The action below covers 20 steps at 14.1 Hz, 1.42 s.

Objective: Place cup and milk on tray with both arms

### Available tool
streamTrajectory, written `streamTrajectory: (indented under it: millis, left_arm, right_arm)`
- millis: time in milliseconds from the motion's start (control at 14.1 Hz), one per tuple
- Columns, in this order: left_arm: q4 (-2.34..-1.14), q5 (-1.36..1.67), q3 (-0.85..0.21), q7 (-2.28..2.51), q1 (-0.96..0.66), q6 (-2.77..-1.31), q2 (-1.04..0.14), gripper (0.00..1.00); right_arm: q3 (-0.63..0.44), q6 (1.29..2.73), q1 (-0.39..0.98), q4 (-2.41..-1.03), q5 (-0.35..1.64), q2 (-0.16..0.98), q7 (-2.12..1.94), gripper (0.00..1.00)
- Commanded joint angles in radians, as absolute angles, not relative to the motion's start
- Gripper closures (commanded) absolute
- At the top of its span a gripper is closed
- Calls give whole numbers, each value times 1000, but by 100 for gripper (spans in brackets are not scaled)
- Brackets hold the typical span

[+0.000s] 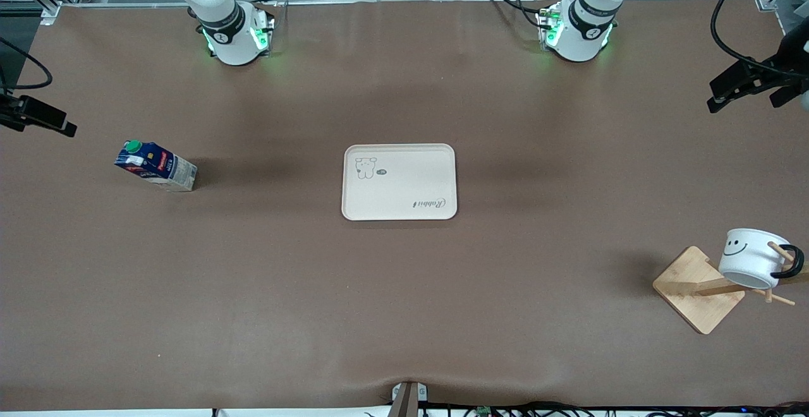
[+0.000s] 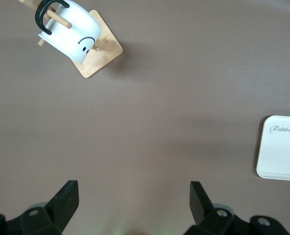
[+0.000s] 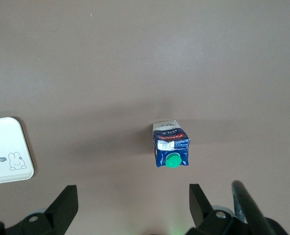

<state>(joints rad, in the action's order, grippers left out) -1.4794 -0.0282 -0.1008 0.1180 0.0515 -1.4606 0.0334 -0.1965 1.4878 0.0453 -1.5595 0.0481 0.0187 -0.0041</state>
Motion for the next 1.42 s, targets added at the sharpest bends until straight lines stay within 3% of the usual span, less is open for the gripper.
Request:
streamTrajectory:
  millis: [0, 427, 569, 995, 1209, 1351]
  left_arm:
    - [-1460, -48, -104, 120, 45, -1445, 23, 0]
    - [-1471, -31, -84, 103, 130, -1514, -18, 0]
    - [-1497, -26, -84, 103, 167, -1554, -20, 0]
    - [-1750, 86, -86, -63, 340, -1862, 8, 0]
    - [-1882, 171, -86, -86, 345, -2023, 38, 0]
    - [-1940, 190, -86, -145, 345, -2142, 38, 0]
  right_arm:
    - [-193, 1473, 34, -1529, 63, 31, 0, 0]
    - [-193, 1474, 34, -1529, 60, 54, -2, 0]
    - [-192, 1468, 35, -1523, 60, 145, 0, 0]
    - [-193, 1467, 18, -1537, 48, 167, -8, 0]
    - [-192, 1439, -29, -1600, 58, 178, -6, 0]
    - [-192, 1504, -40, -1641, 55, 173, -8, 0]
